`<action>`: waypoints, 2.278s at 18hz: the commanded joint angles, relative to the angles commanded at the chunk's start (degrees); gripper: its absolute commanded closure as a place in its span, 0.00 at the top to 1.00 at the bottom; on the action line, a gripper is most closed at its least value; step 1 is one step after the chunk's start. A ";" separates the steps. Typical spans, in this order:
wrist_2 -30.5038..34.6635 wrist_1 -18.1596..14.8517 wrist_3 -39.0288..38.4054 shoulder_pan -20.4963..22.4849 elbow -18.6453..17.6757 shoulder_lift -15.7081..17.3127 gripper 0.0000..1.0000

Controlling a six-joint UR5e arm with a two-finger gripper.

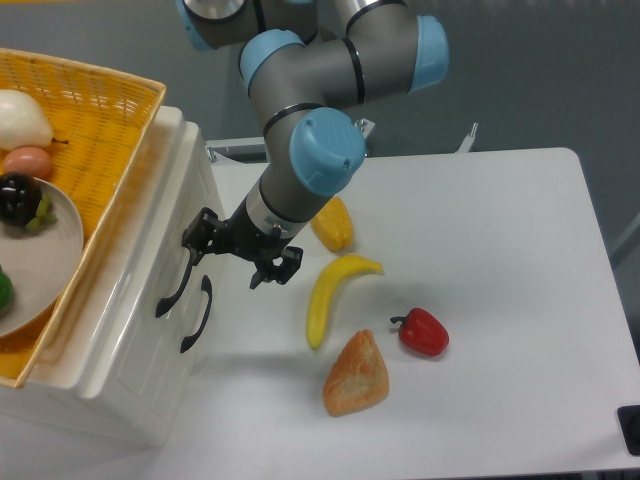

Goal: Slide open the top white drawer
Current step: 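Lower the gripper to the upper drawer's black handle, then hook the gripper fingers into the upper drawer's black handle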

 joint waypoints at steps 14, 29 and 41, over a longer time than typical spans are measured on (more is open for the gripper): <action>0.18 0.09 -0.35 -1.06 -0.18 -0.26 0.85; 0.35 1.14 -0.26 -1.58 -0.18 -0.44 0.77; 0.35 1.14 -0.18 -2.37 -0.18 -0.09 0.69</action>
